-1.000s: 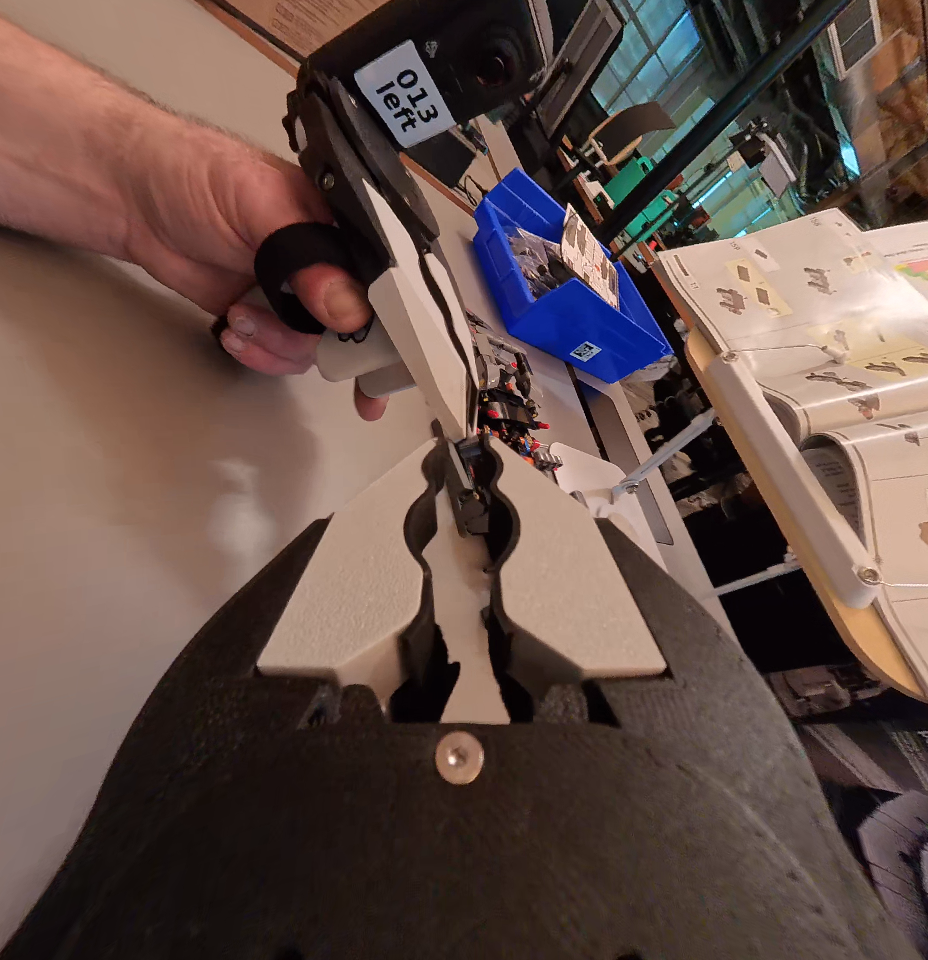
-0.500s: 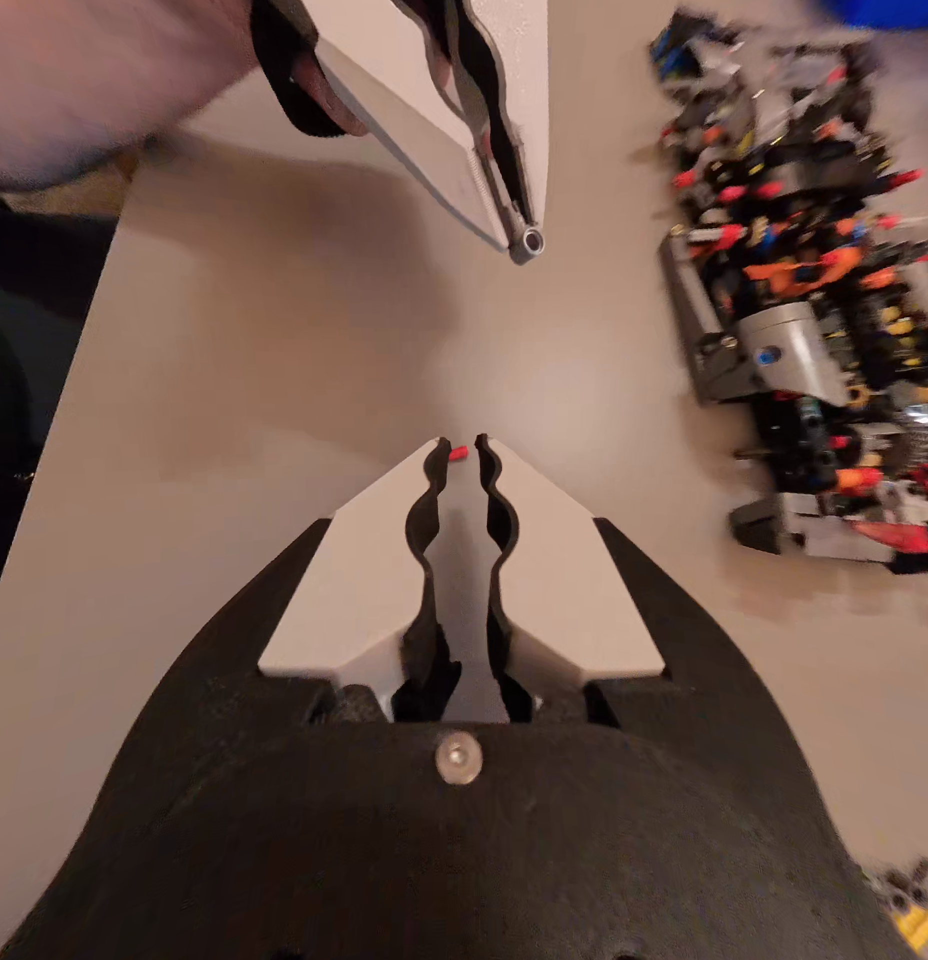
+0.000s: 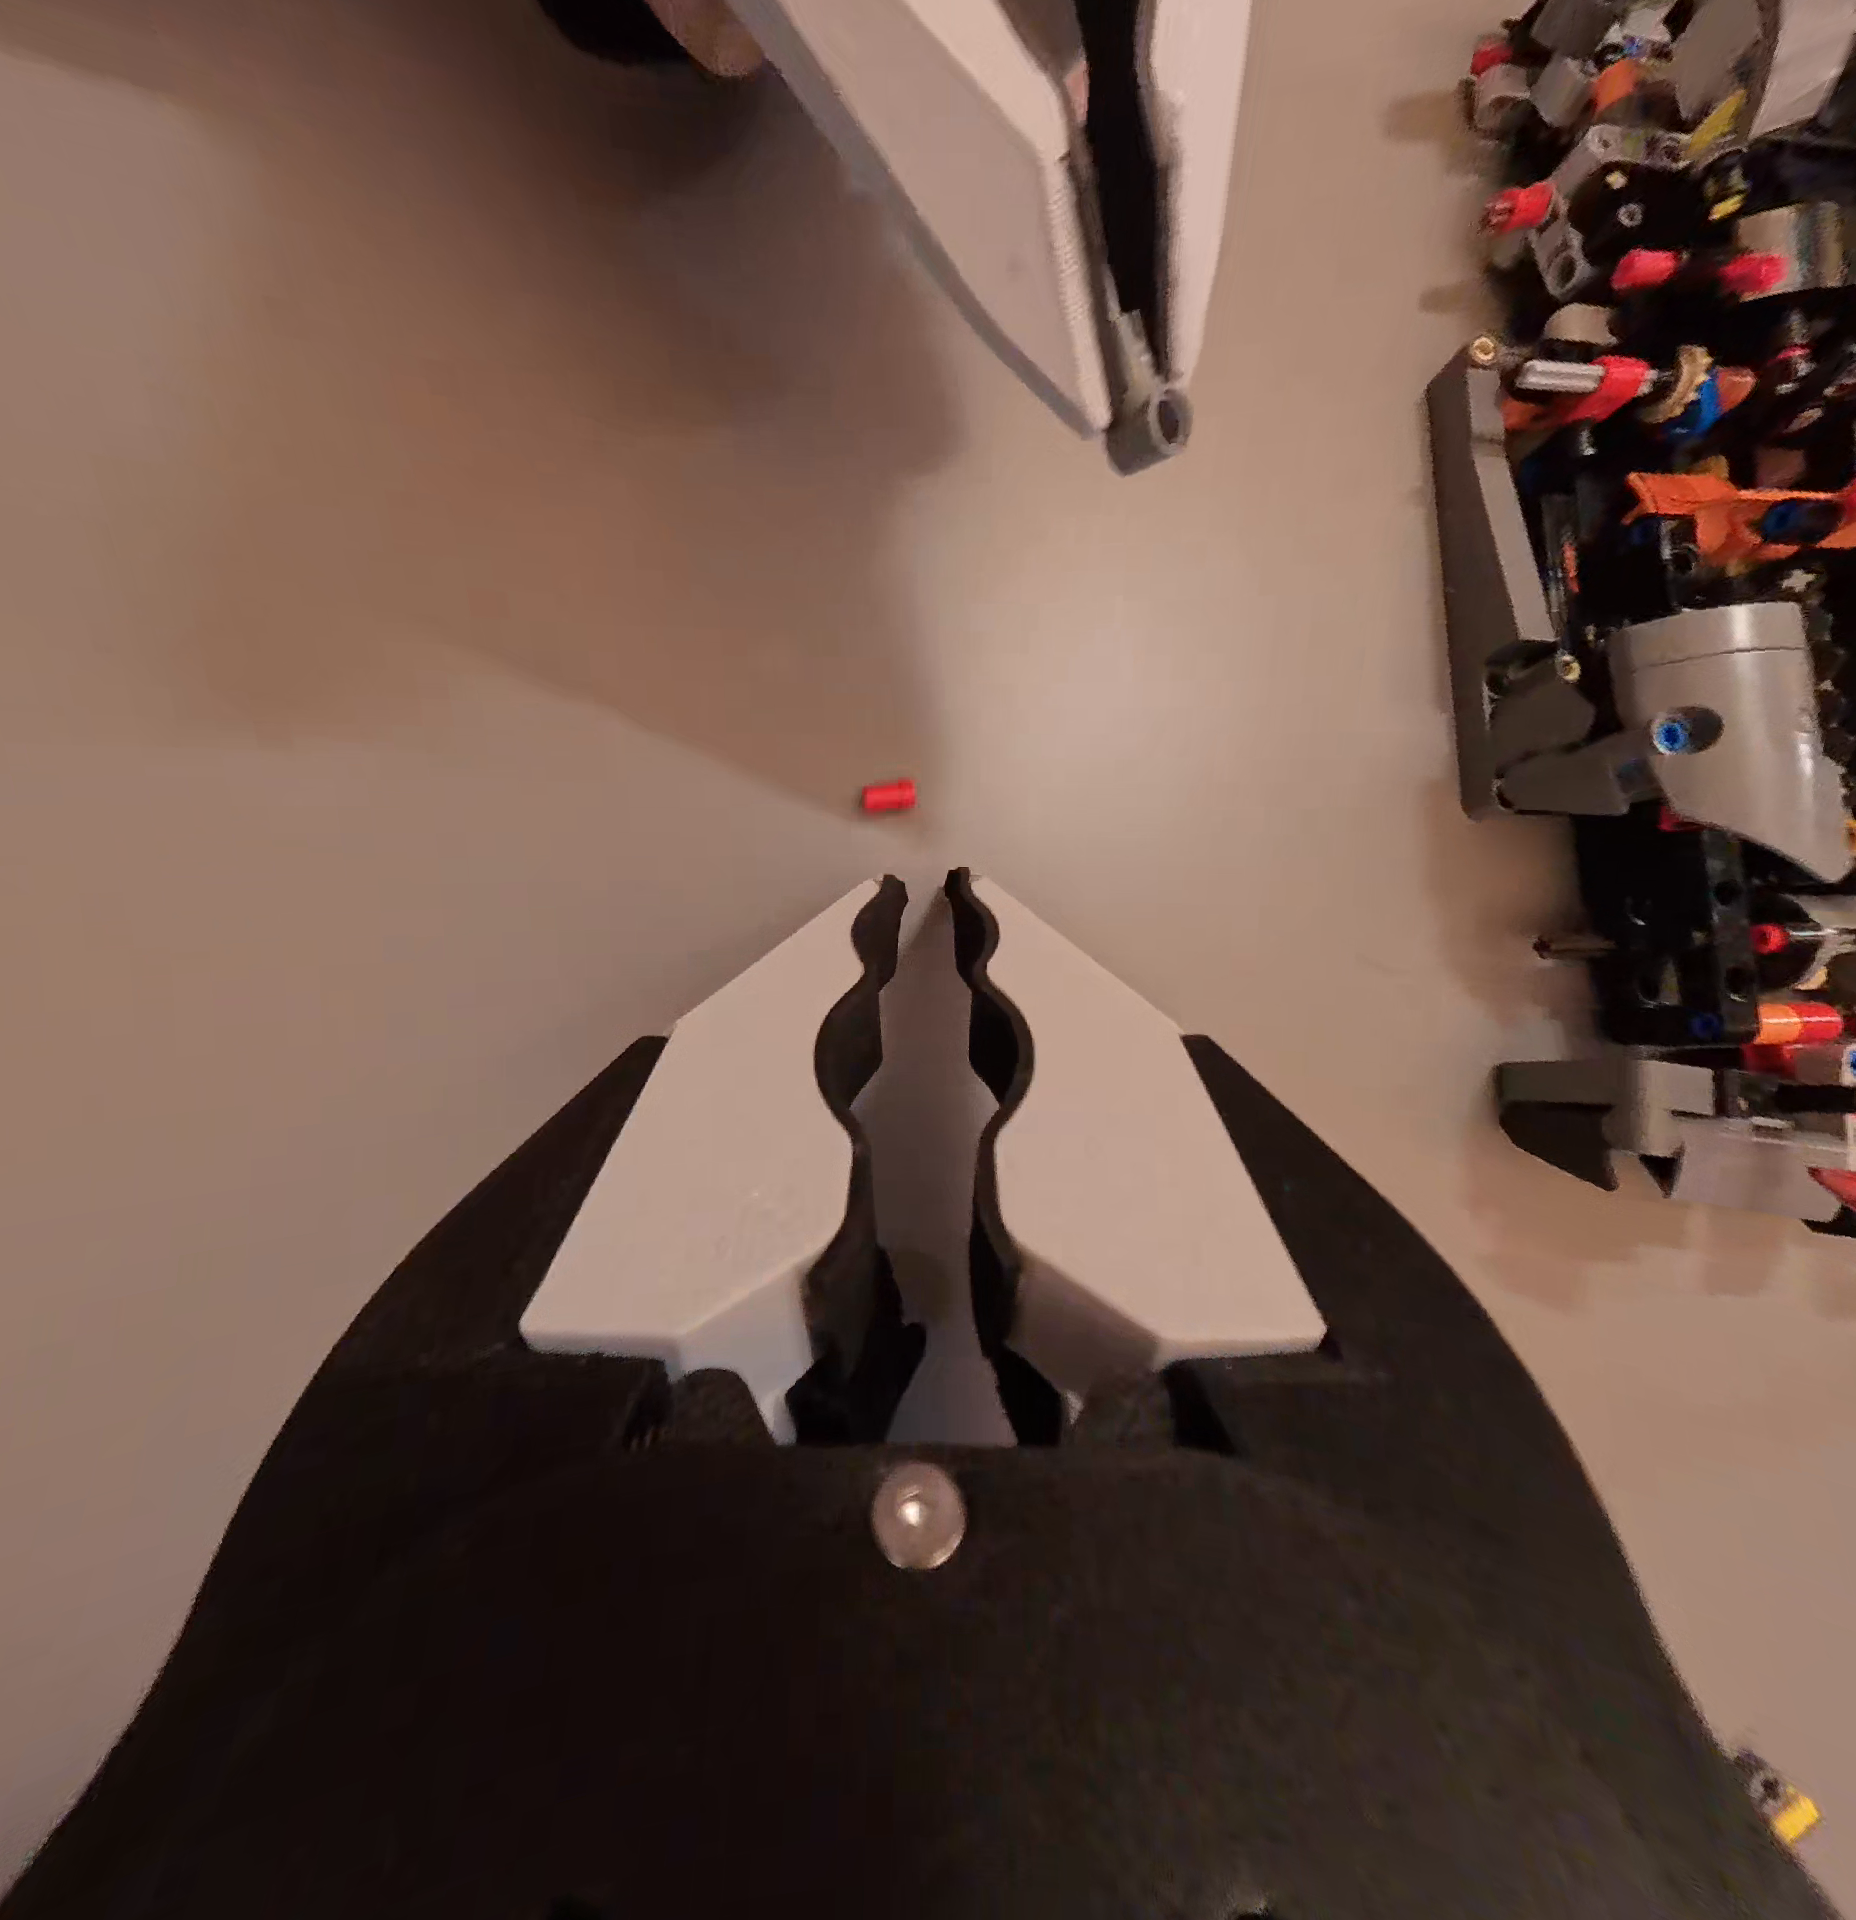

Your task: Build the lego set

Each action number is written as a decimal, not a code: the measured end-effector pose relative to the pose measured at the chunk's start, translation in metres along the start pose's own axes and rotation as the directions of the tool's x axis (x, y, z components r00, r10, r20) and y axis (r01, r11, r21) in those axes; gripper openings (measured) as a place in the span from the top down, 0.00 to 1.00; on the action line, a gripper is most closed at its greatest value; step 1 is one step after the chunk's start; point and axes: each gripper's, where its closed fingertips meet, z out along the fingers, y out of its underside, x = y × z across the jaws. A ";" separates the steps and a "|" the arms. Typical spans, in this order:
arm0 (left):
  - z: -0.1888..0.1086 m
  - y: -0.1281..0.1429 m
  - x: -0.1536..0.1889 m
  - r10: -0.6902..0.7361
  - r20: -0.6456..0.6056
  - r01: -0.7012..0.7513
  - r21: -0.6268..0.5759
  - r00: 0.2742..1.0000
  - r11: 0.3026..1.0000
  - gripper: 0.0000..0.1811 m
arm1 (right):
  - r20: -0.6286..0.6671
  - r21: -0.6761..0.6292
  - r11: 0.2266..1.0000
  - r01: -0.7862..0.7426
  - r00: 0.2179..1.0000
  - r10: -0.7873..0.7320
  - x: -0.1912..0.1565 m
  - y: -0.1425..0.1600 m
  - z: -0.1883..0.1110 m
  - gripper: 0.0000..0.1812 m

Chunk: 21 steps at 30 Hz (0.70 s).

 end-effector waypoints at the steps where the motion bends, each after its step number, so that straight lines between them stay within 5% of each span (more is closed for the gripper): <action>1: -0.001 -0.001 -0.001 -0.002 0.005 0.002 0.005 1.000 1.000 0.98 | 0.006 0.002 1.000 -0.004 1.000 0.004 -0.002 -0.001 0.001 0.95; 11: -0.008 0.000 -0.016 -0.024 0.070 0.023 0.007 0.997 1.000 0.98 | 0.112 0.092 0.994 0.059 0.991 -0.069 -0.031 -0.048 0.006 0.92; 21: -0.006 0.003 -0.020 -0.027 0.086 0.028 -0.007 0.996 1.000 0.98 | 0.007 0.053 0.998 0.040 0.999 -0.040 -0.056 -0.052 0.031 0.93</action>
